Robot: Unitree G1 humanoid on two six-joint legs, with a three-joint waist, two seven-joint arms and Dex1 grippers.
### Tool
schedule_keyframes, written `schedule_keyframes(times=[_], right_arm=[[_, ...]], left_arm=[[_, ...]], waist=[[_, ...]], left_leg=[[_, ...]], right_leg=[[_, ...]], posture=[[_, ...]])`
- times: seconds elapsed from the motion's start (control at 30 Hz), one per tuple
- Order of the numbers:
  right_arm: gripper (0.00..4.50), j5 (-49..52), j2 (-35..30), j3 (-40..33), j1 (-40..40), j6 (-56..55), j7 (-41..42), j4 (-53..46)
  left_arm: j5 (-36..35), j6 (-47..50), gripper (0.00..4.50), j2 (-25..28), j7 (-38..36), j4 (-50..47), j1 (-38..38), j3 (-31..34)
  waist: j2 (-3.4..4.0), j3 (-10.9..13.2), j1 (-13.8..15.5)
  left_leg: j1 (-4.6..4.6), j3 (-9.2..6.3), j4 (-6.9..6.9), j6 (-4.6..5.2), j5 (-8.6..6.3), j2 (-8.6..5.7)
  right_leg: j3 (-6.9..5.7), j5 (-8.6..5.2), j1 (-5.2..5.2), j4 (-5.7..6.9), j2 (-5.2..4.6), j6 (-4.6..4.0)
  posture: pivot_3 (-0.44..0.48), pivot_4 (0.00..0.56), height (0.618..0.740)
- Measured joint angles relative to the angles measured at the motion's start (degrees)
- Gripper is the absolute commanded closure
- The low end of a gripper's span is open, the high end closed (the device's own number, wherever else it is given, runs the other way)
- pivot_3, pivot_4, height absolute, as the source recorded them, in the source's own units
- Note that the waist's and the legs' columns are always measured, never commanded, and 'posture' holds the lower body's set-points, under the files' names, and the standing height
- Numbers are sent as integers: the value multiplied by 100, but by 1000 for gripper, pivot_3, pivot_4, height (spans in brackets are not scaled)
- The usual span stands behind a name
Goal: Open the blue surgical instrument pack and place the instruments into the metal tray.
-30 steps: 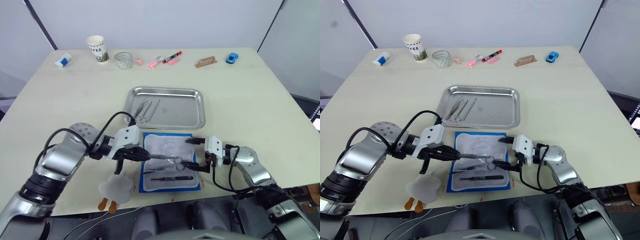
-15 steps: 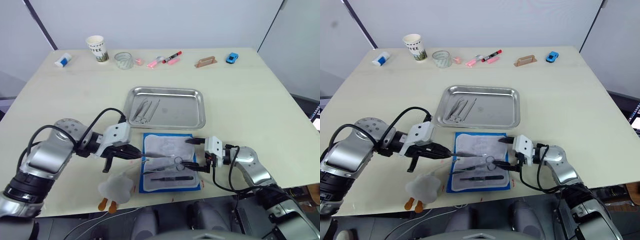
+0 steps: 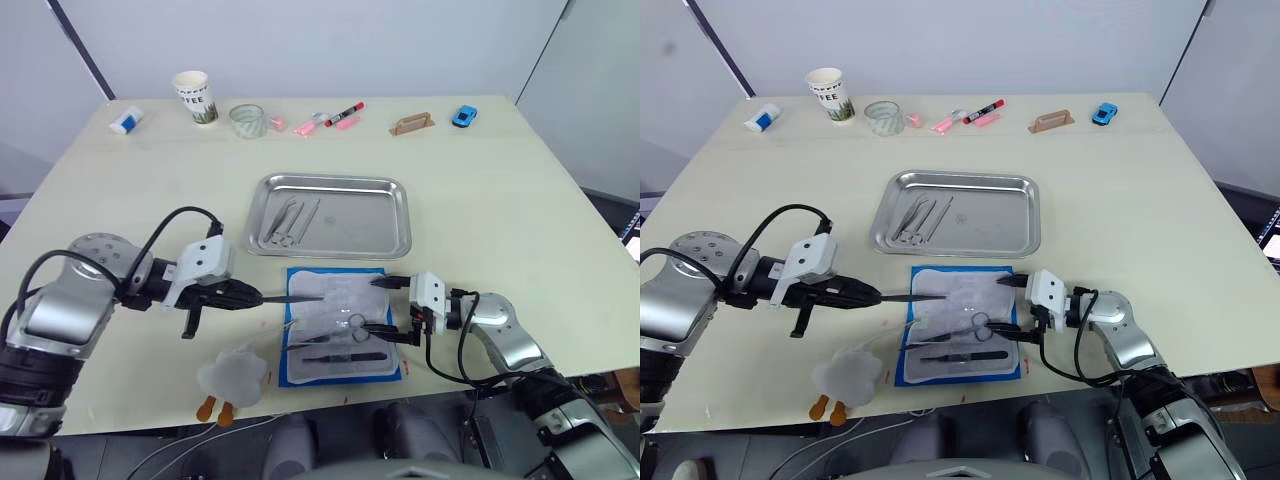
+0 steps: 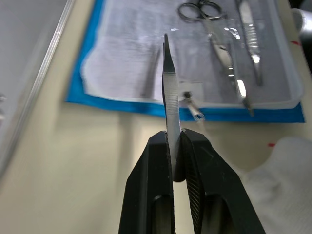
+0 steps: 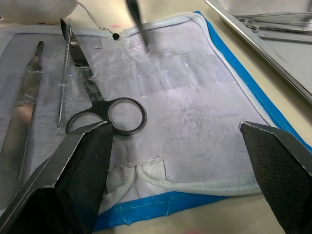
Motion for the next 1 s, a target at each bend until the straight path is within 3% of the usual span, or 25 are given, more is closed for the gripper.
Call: schedule_keyframes(times=[0.2,0.33,0.63,0.73,1.0], right_arm=[[0,0,-8,-1,-12,0,20,10],[0,0,-11,-1,-25,0,34,24],[0,0,-9,4,-42,0,60,38],[0,0,-7,3,-51,-1,66,53],[0,-1,4,6,-63,-1,75,52]], left_arm=[[-304,-10,4410,161,-292,55,386,327],[-721,556,4410,-144,201,-4,118,692],[-1215,2515,4410,-1540,2674,-898,-748,725],[-1272,3154,4410,-2275,3670,-1005,-1036,691],[-550,3646,4410,-3752,6048,-1088,-1457,390]], waist=[[0,0,9],[1,0,14],[-1,-2,10],[-5,-4,11],[-28,-25,0]], left_leg=[[0,4,0,0,0,2],[0,6,0,0,0,1],[1,3,2,0,0,-1],[0,-5,6,0,0,-2],[0,-21,6,-1,1,-4]], right_leg=[[-2,-1,-5,0,-3,1],[-8,-6,-4,0,4,11],[-22,13,6,4,12,21],[-28,19,11,3,13,19],[-11,21,19,4,16,19]], posture=[[0,150,737],[0,150,737],[0,150,737],[0,150,737],[0,150,737]])
